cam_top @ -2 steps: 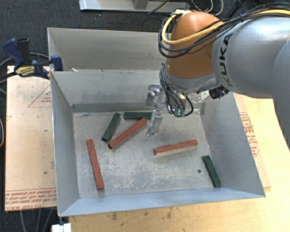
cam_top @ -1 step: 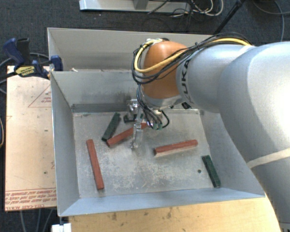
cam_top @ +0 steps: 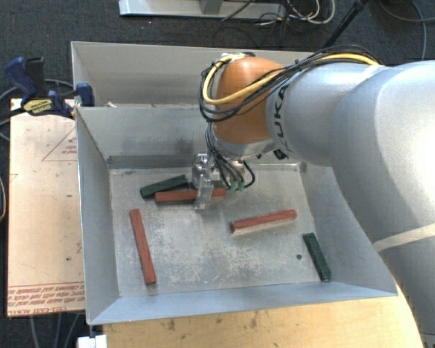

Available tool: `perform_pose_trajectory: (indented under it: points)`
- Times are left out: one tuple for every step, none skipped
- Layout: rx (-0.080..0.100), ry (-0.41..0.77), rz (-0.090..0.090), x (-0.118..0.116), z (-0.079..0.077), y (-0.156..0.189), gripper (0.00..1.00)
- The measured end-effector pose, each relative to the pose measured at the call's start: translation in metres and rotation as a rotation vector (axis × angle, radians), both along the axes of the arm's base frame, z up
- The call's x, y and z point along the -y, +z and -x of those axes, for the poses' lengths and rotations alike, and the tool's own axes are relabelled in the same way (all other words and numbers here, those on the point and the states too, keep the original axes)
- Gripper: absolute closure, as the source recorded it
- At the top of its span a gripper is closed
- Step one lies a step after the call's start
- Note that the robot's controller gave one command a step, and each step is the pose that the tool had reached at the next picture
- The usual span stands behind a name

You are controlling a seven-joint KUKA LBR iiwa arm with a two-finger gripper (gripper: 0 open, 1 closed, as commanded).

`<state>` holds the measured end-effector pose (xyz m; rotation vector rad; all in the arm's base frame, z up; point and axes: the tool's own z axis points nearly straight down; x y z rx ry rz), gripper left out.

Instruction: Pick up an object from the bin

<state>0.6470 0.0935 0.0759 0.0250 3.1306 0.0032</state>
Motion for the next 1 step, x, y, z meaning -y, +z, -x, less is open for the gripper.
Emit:
perform_pose_trajectory:
  points:
    - [0.003,0.049,0.001,0.0048,-0.0036,0.1459,1.0]
